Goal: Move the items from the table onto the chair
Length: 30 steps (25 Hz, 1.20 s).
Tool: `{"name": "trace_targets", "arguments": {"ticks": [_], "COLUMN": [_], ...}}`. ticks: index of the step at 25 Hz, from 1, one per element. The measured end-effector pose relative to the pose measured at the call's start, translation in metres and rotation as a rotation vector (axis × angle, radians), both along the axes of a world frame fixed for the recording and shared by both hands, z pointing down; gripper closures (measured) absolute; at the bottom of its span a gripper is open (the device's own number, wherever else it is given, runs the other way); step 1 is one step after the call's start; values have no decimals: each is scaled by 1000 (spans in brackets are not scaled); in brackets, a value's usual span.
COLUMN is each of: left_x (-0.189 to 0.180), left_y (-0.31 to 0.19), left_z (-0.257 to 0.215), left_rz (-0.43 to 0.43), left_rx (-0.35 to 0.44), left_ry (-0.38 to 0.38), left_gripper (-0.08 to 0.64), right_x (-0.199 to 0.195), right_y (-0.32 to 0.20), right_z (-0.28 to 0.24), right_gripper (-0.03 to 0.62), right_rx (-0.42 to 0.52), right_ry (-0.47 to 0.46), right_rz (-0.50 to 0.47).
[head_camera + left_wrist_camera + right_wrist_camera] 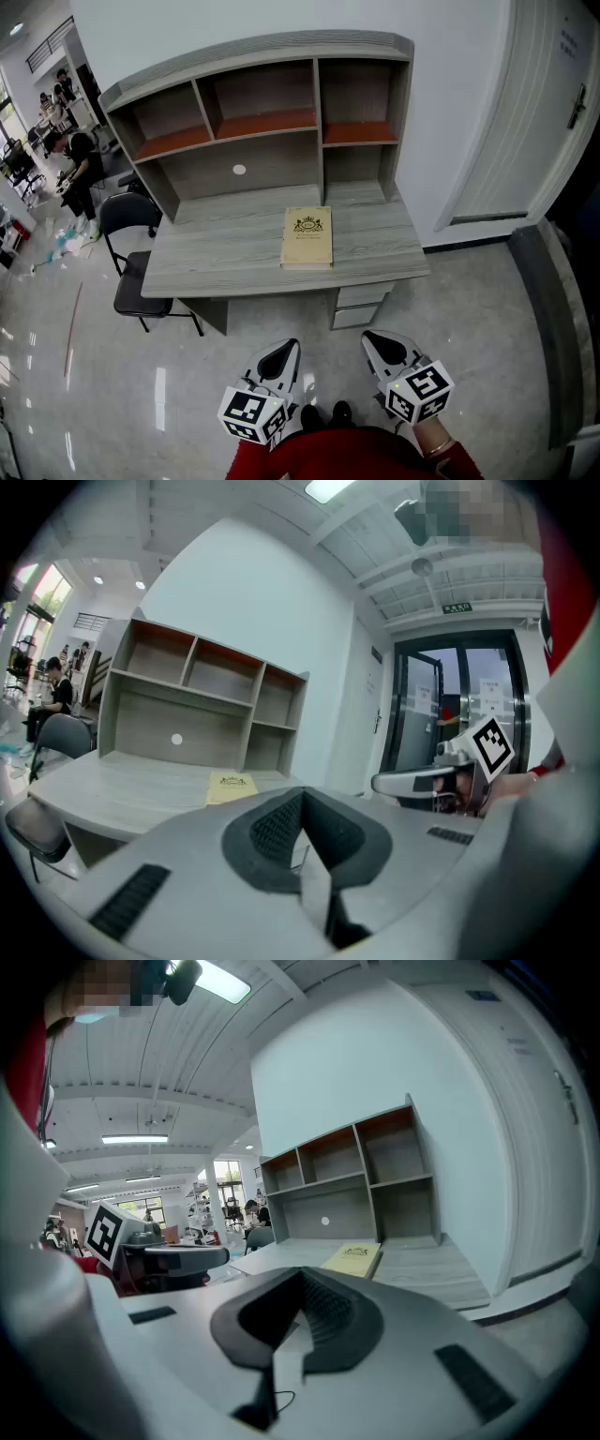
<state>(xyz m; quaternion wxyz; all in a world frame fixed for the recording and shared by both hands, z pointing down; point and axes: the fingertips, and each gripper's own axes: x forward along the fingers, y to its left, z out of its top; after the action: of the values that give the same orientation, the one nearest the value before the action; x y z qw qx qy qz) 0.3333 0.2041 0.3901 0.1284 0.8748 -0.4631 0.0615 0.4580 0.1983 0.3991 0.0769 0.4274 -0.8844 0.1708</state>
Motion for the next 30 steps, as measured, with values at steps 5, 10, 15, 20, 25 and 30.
{"name": "trace_targets", "arguments": {"ticks": [5,10,15,20,25,30], "left_x": [0,1,5,9,10,-6], "left_y": [-3,-5,-7,-11,-24,-46], "left_z": [1,1,1,3,4,10], "left_rz": [-8,-12,-9,-10,-33,-91], "left_rx": [-5,-7,-10,-17,-21,-57], "left_ry": [0,-3,-7,-9,-4,-28], "left_gripper": [551,551,551,551,551,551], "right_x": [2,4,7,9,14,17], "right_y": [-3,-6,-7,-10,-21,-46], "right_z": [-1,0,0,3,7,20], "right_gripper": [581,581,580,581,580,580], "right_rx": [3,6,1,-9,-22,-67], "right_ry": [-2,-3,-3,-6,-32,-20], "right_rz": [-1,-1,-3,-9,-26,-36]}}
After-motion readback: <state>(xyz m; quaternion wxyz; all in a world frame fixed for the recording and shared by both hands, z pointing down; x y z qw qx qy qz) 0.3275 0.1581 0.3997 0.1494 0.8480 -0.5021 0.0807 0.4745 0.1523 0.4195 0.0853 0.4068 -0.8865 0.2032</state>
